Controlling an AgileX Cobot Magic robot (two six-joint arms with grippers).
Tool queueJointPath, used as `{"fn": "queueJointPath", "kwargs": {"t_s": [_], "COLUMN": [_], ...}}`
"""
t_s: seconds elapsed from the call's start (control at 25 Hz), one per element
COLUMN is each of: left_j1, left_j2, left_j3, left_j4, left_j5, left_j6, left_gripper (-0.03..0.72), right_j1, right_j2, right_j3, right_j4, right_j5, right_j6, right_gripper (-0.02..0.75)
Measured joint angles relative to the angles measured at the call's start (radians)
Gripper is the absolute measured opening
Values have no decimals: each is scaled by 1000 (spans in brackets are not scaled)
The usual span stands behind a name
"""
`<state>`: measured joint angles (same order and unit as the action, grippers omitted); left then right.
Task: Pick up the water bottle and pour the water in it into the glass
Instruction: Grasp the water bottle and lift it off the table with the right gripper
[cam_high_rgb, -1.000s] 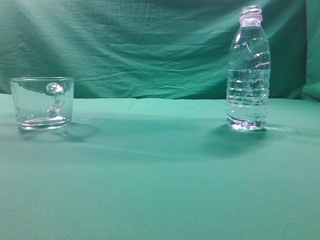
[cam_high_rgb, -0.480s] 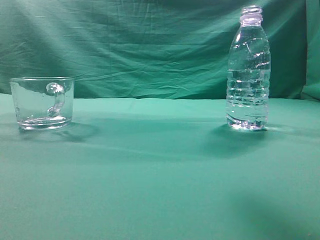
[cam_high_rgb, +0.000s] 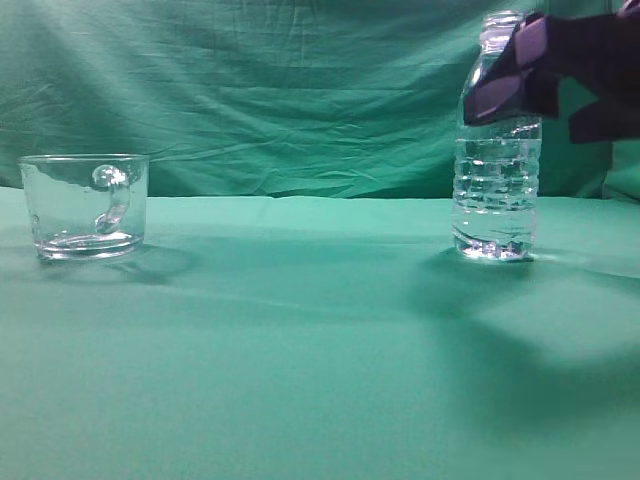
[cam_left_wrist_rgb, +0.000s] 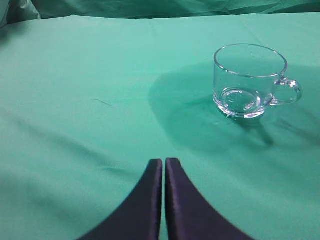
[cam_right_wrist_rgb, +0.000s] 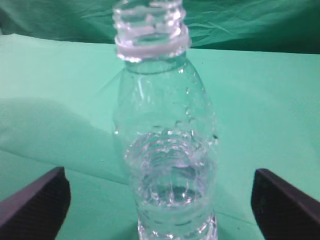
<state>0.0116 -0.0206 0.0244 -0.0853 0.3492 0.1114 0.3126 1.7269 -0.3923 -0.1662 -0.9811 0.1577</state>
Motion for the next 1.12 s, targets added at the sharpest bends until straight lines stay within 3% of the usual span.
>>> {"fn": "queueJointPath", "kwargs": {"t_s": [0.32,0.36,0.8,0.84,0.88,1.12], "left_j1": [0,0,0,0,0,0], "left_j2": [0,0,0,0,0,0], "left_j3": [0,0,0,0,0,0], "left_j4": [0,0,0,0,0,0], "left_j5": [0,0,0,0,0,0], "left_j6": [0,0,0,0,0,0], "left_gripper": [0,0,0,0,0,0], "right_j1": [0,0,0,0,0,0], "right_j2": [188,203,252,252,254,256], "right_j3": [-124,-135,-166,-166,-166,-166], "right_j4": [0,0,-23,-25,-27,-47], "right_j5": [-75,-82,-141,-141,-141,-144], "right_j6": [2,2,0,0,0,-1], "right_gripper": [671,612,302,318,274,287]}}
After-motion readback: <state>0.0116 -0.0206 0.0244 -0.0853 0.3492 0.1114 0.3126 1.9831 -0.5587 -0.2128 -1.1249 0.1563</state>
